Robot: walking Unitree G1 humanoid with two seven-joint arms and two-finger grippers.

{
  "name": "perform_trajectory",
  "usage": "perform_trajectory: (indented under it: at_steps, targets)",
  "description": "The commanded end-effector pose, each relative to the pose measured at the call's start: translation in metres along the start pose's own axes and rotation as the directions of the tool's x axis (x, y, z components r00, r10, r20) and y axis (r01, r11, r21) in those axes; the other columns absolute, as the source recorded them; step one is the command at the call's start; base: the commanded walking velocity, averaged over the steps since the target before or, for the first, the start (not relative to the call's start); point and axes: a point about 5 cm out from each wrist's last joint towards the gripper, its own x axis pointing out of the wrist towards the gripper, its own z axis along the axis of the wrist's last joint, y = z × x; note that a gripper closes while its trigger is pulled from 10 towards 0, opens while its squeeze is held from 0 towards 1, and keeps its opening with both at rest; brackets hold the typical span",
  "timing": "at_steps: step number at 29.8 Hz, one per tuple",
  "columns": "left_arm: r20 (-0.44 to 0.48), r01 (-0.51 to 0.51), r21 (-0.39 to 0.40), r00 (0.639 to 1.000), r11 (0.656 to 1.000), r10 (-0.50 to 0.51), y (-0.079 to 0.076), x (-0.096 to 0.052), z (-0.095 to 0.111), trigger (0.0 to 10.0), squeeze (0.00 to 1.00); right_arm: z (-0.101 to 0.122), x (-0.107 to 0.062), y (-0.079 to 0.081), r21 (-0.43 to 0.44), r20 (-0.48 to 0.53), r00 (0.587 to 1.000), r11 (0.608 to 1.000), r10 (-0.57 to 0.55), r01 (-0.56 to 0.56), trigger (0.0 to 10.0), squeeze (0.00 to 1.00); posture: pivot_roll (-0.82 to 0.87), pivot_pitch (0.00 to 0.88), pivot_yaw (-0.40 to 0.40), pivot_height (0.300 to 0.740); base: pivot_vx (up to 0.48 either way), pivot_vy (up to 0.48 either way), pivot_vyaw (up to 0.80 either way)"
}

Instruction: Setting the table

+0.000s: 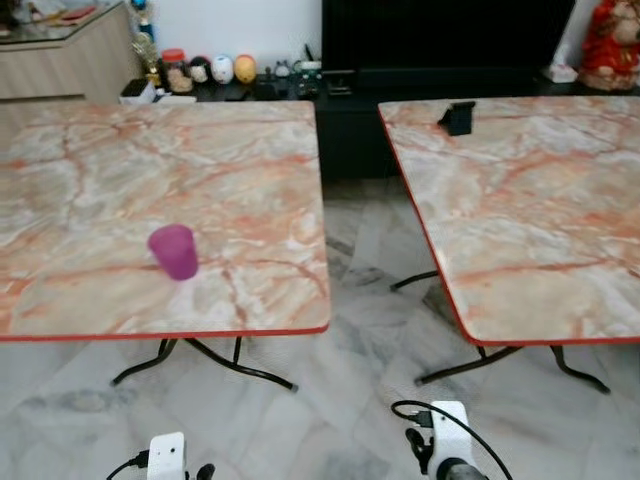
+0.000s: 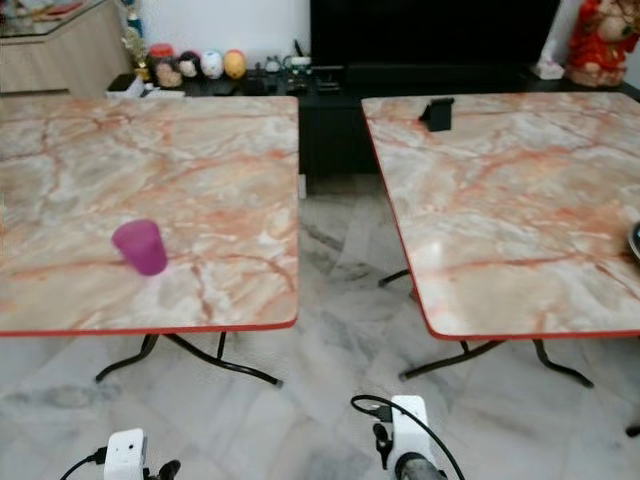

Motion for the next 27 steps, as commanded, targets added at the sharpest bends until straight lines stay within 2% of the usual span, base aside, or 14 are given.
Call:
perform_trajectory:
  at_steps: [1, 6, 19, 23, 27]
  targets:
    - [-0.017, -0.011, 0.011, 1.000, 1.000, 0.011, 0.0041, -0.0011, -0.0032, 10.0, 0.00, -0.0047, -0.0008, 0.0032, 0.013, -0.014, 1.000, 1.000, 0.005, -0.005, 10.0, 0.00, -0.08, 0.000, 0.026, 0.740, 0.000, 0.289, -0.70]
    - [-0.020, -0.011, 0.016, 1.000, 1.000, 0.011, 0.0048, -0.0015, -0.0042, 10.0, 0.00, -0.0064, -0.0015, 0.0037, 0.011, -0.011, 1.000, 1.000, 0.005, -0.005, 10.0, 0.00, -0.08, 0.000, 0.031, 0.740, 0.000, 0.277, -0.28]
    - [-0.011, -0.012, 0.020, 1.000, 1.000, 0.012, 0.0084, -0.0008, 0.0003, 10.0, 0.00, -0.0043, -0.0012, 0.0055, 0.013, 0.007, 1.000, 1.000, 0.007, -0.007, 10.0, 0.00, -0.07, 0.000, 0.036, 0.740, 0.000, 0.000, 0.00]
    - [-0.016, -0.018, 0.019, 1.000, 1.000, 0.018, 0.0112, -0.0016, -0.0010, 10.0, 0.00, -0.0032, -0.0011, 0.0054, 0.017, 0.017, 1.000, 1.000, 0.003, -0.003, 10.0, 0.00, -0.06, 0.000, 0.035, 0.740, 0.000, 0.475, 0.00]
    - [-0.011, -0.019, 0.030, 1.000, 0.999, 0.019, 0.0109, -0.0014, -0.0001, 10.0, 0.00, -0.0028, -0.0011, 0.0050, 0.011, 0.019, 1.000, 1.000, 0.000, 0.000, 10.0, 0.00, -0.06, 0.000, 0.032, 0.740, 0.000, 0.000, 0.00]
